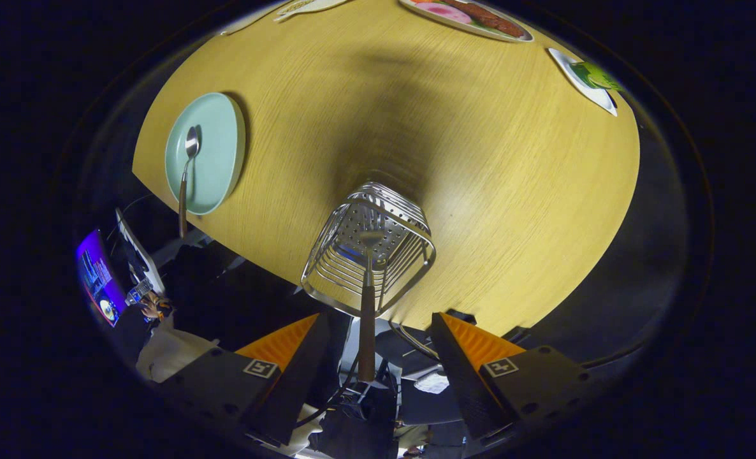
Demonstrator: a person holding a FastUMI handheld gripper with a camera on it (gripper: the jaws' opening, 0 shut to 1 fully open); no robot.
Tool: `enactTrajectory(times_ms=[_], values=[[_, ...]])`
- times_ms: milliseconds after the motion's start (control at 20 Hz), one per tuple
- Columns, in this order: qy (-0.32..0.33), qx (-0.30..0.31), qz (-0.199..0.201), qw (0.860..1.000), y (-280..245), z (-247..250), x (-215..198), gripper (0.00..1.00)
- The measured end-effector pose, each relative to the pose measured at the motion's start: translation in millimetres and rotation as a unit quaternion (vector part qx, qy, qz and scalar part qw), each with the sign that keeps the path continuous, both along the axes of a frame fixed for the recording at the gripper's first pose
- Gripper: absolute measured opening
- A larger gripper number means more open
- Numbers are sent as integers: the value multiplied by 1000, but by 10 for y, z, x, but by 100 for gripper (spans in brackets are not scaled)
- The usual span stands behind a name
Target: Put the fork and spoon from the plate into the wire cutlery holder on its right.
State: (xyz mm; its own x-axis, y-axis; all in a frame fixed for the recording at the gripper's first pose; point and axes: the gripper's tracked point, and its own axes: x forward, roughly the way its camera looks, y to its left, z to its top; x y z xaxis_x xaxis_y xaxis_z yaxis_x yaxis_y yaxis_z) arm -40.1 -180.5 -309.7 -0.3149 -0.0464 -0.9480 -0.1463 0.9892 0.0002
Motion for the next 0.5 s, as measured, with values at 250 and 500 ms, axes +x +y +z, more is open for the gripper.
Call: enactTrajectory(times_ms=[250,500], values=[[-112,14,-32,993,61,469,79,99],[-244,28,-13,969,322,1104,216,100]])
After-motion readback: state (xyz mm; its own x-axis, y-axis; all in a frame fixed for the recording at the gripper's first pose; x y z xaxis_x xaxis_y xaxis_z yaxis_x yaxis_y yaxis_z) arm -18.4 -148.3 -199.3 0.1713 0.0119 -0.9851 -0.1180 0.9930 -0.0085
